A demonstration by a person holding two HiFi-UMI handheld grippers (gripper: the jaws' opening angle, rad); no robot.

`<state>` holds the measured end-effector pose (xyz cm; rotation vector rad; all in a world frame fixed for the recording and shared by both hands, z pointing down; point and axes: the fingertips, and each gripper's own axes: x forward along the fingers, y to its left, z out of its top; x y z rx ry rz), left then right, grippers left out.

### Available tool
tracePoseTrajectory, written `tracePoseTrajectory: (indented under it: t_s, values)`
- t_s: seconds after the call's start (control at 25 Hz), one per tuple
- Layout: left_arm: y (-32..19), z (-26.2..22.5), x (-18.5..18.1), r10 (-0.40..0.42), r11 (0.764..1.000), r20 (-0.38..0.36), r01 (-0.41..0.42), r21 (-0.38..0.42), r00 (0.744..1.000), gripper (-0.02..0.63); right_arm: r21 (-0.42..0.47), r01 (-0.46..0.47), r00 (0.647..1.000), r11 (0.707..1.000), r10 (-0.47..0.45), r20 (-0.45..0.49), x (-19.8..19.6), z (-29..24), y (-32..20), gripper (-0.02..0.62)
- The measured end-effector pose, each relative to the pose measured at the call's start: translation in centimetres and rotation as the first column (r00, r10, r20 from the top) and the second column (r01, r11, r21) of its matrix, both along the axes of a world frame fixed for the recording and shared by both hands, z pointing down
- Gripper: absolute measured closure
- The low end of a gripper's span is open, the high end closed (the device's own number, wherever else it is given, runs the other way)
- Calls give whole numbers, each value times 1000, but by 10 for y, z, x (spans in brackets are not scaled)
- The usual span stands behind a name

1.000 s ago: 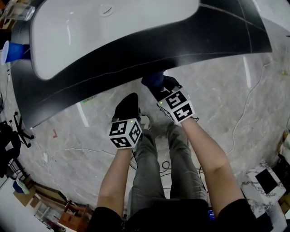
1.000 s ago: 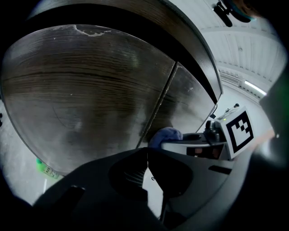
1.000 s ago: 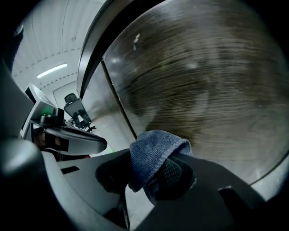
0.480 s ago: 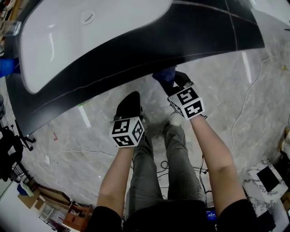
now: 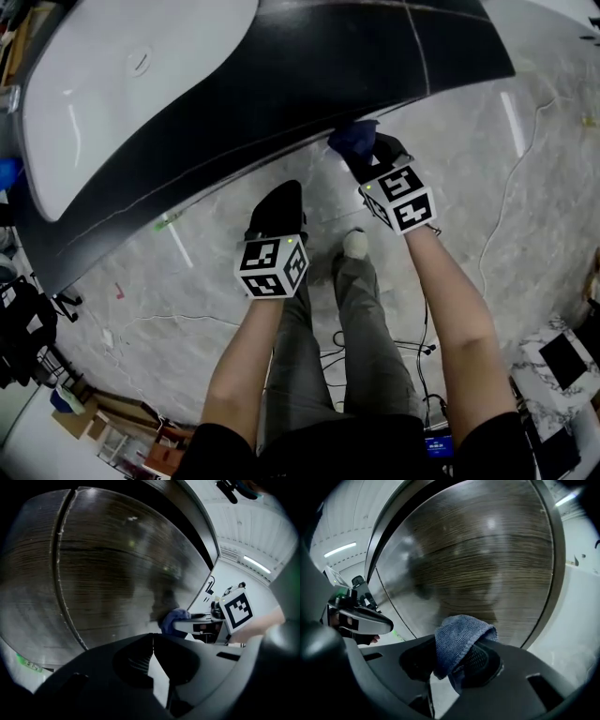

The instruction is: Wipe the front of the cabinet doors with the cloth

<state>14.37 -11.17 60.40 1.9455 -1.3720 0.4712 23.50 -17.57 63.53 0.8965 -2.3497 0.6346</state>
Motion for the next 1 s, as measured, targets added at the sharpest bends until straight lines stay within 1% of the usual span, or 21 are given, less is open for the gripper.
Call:
tracePoseTrajectory:
  t_s: [0.28, 0.48, 0.8, 1.0]
  values:
    - [-1, 5, 33, 52, 999, 5, -52, -13, 999, 598, -12, -68, 998, 998, 68, 17, 35, 2, -4, 472]
    - [0, 3, 55, 82, 996, -6, -82, -21, 997, 598, -18, -88, 996, 996, 89, 19, 51, -4, 6, 472]
    - [9, -7, 76, 129, 991, -31, -130, -20, 991, 598, -20, -105, 993, 994, 106, 47, 48, -20, 29, 472]
    - [21, -11, 81, 172, 984, -45, -174, -40, 984, 598, -64, -156, 982, 986, 162, 94, 41, -26, 45, 472]
